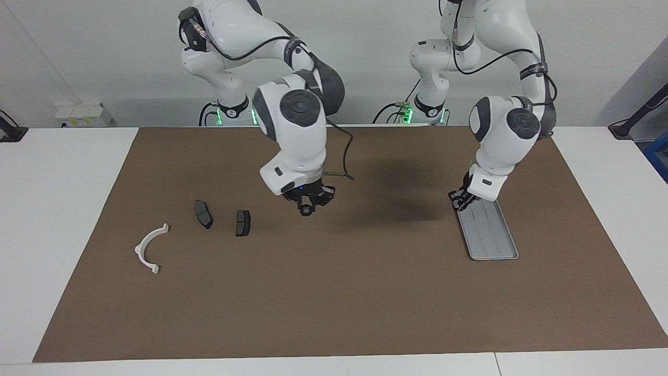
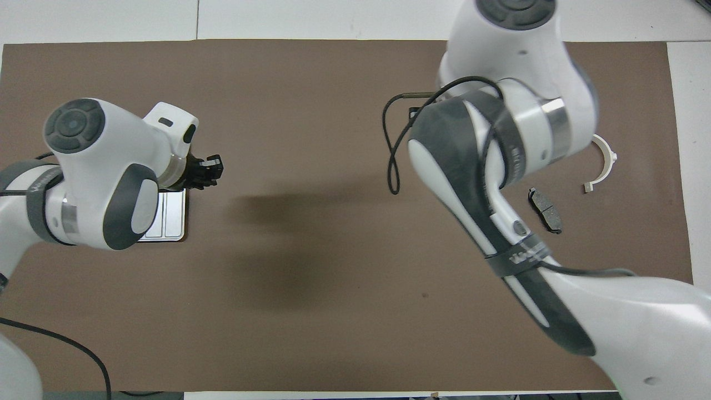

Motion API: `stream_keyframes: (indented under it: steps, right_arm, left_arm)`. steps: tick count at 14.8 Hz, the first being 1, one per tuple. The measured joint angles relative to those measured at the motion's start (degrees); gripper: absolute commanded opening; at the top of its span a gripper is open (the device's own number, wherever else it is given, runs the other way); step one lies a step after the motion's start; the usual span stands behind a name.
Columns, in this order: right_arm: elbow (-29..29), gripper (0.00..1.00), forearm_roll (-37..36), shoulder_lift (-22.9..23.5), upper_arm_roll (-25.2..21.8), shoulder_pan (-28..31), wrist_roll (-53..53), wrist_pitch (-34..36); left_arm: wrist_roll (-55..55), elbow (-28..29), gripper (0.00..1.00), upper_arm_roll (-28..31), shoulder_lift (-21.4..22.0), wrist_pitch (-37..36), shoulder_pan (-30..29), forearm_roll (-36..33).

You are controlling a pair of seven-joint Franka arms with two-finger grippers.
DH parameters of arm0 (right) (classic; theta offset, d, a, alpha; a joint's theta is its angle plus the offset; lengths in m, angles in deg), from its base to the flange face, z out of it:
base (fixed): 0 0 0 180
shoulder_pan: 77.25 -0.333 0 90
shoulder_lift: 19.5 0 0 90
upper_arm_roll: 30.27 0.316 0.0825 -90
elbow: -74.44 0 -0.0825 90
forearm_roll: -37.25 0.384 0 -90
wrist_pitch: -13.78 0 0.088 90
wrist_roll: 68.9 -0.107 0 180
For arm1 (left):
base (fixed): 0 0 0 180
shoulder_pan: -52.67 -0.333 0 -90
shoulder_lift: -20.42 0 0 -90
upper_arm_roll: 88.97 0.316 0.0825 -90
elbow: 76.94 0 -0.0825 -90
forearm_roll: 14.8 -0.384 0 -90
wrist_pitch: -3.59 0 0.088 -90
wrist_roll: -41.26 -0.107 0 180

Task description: Place bearing gear from tray to pile

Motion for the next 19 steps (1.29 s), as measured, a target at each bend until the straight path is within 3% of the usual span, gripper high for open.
stream_keyframes:
  steps: [4, 8, 11, 17, 18, 19]
  right_arm:
    - [2.0, 0.00, 0.0, 1.7, 0.0, 12.3, 19.8, -3.9]
    - [11.6, 0.00, -1.2, 3.5, 0.0, 15.9, 22.6, -17.5]
    - [16.3, 0.00, -2.2, 6.1, 0.0, 17.2, 25.1, -26.4]
    - [17.9, 0.00, -2.2, 8.4, 0.1, 18.0, 26.3, -32.5]
    - [18.3, 0.15, -2.2, 8.4, 0.1, 18.0, 26.3, -32.9]
    - [18.6, 0.68, -2.2, 8.4, 0.1, 18.0, 26.3, -32.9]
  left_arm:
    - [15.4, -8.7, 0.01, 0.0, -8.0, 0.2, 11.7, 0.1]
    - [21.0, -14.1, 0.01, 0.2, -16.2, 3.9, 17.5, 0.0]
    - [21.0, -13.8, 0.01, 0.1, -17.6, 4.6, 17.8, 0.0]
    - [23.1, -11.9, 0.02, 0.2, -17.6, 6.9, 19.0, 0.0]
    - [23.3, -11.7, 0.02, 0.2, -17.6, 7.2, 19.0, 0.0]
    - [23.3, -11.6, 0.02, 0.2, -17.6, 7.3, 19.0, 0.0]
